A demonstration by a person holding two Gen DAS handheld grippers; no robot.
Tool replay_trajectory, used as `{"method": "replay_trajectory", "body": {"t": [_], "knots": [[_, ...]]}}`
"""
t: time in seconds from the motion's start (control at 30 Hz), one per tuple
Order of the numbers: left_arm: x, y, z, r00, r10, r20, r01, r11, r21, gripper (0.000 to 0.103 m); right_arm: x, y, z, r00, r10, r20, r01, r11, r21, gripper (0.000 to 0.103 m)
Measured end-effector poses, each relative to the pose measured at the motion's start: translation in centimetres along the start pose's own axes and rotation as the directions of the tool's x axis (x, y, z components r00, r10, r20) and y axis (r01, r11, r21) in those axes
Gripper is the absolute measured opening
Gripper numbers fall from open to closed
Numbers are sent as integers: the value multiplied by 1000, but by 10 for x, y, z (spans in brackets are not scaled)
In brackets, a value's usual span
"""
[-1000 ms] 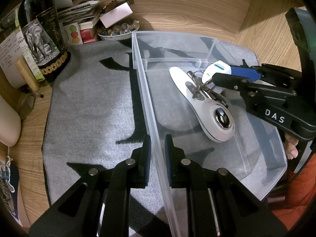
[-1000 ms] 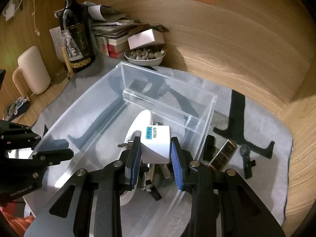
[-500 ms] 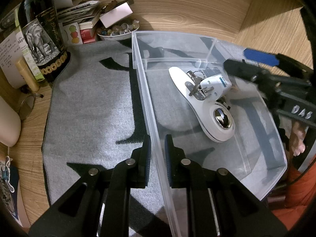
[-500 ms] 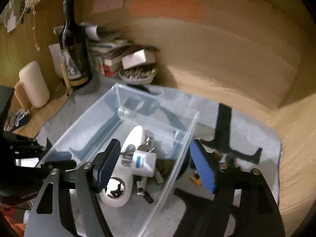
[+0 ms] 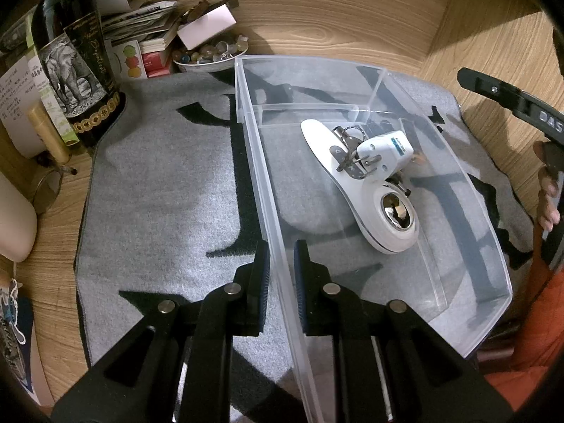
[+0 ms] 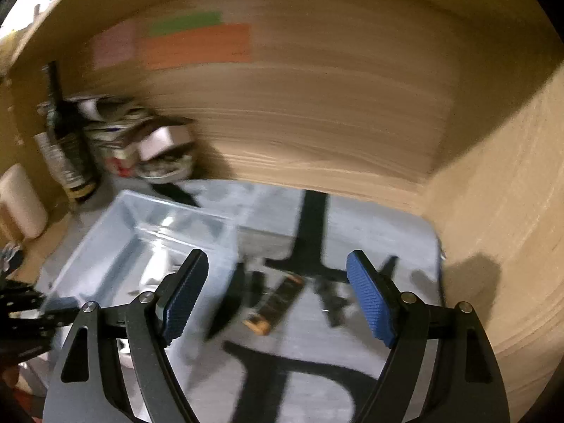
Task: Organize rigid objects
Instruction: 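Grasp the black microphone on the rug with the right gripper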
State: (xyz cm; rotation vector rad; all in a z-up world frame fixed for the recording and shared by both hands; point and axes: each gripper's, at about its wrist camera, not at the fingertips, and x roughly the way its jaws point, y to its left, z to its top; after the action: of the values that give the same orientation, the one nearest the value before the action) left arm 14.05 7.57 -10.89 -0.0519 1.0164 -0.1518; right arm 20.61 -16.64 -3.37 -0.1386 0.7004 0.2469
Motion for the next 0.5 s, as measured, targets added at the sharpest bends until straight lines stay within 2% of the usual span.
{"method": "replay_trajectory", "body": {"t": [0.17, 0.47, 0.5], "knots": [[0, 0, 0, 1000, -1, 1, 1, 1000, -1, 14, 26, -27, -10, 996, -49, -78, 53, 997, 51, 79], [0, -1, 0, 1000, 0, 0, 0, 1000, -1, 14, 72, -48, -39, 973, -50, -226, 72, 993, 91, 78], [0, -1, 0, 1000, 0, 0, 0, 1000, -1, 14, 74, -48, -41, 970, -42, -238, 66, 993, 94, 71]]}}
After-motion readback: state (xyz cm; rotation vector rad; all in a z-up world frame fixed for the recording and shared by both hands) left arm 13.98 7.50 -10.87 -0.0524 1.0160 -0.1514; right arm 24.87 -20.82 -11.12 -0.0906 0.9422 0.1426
